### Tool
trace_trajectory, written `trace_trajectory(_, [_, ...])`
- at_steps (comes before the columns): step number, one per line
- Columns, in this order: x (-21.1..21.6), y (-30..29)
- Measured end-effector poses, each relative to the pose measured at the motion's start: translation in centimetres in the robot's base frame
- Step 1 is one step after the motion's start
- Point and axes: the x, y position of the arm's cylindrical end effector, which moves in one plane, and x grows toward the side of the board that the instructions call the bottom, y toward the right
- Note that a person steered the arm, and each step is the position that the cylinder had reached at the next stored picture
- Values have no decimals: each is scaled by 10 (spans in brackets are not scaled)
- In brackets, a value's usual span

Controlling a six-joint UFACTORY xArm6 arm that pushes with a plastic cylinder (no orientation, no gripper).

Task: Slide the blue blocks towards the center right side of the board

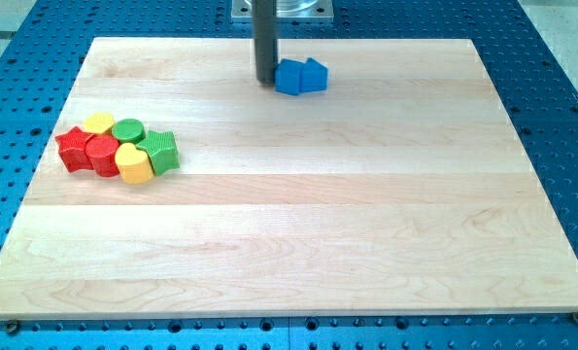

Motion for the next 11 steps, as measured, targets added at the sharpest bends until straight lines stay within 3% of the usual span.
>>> trace_trajectory(3, [-2, 16])
trace_trajectory(4, [-11, 77])
trace_trajectory(5, [-16, 102])
trace_trajectory(11, [156, 111])
